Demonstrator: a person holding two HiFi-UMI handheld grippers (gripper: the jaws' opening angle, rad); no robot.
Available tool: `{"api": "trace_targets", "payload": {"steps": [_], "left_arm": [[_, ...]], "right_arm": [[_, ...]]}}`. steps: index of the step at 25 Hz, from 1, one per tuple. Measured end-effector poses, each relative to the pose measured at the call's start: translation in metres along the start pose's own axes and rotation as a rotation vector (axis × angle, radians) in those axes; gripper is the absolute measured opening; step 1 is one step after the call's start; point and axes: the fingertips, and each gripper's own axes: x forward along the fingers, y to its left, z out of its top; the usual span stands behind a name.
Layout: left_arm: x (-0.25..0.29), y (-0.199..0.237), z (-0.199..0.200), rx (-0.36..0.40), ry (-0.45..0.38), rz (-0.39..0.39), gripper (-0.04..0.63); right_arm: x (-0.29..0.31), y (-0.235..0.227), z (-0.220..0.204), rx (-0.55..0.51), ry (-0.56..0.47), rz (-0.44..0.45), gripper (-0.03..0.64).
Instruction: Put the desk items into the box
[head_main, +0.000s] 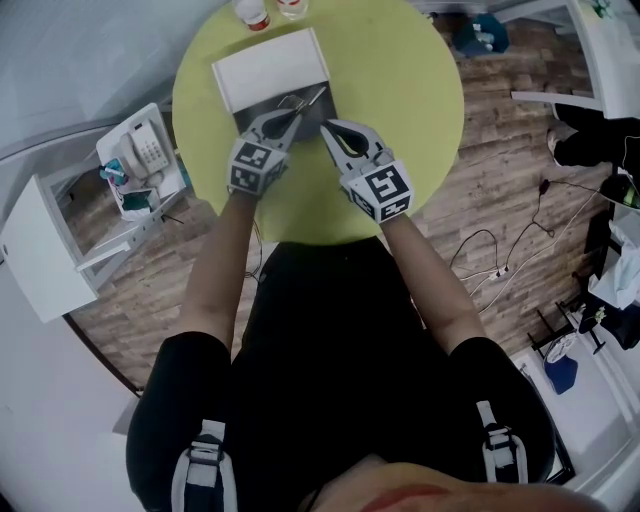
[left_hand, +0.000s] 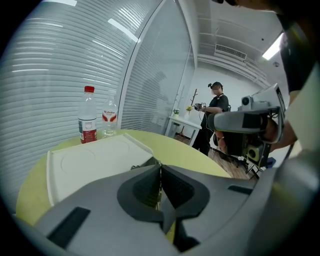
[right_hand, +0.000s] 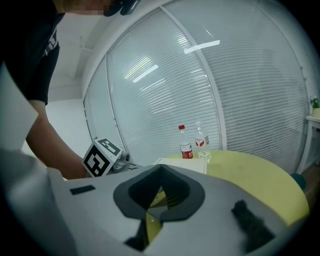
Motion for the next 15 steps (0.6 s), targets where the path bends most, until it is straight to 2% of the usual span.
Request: {"api": "trace_targets", "payload": {"steps": [8,15], "left_arm": [[0.017,0.011,0.002,-0.015,0.015,-0.006,0.017],[0.024,0.016,-0.023,-0.044,0.075,-0.017,0.017]], "right_arm": [[0.007,-0.013,-0.004,0.015,0.015,0.0,0.017],[0.013,-0.019,-0.008,0.023,0.03,0.003,0.017]]}}
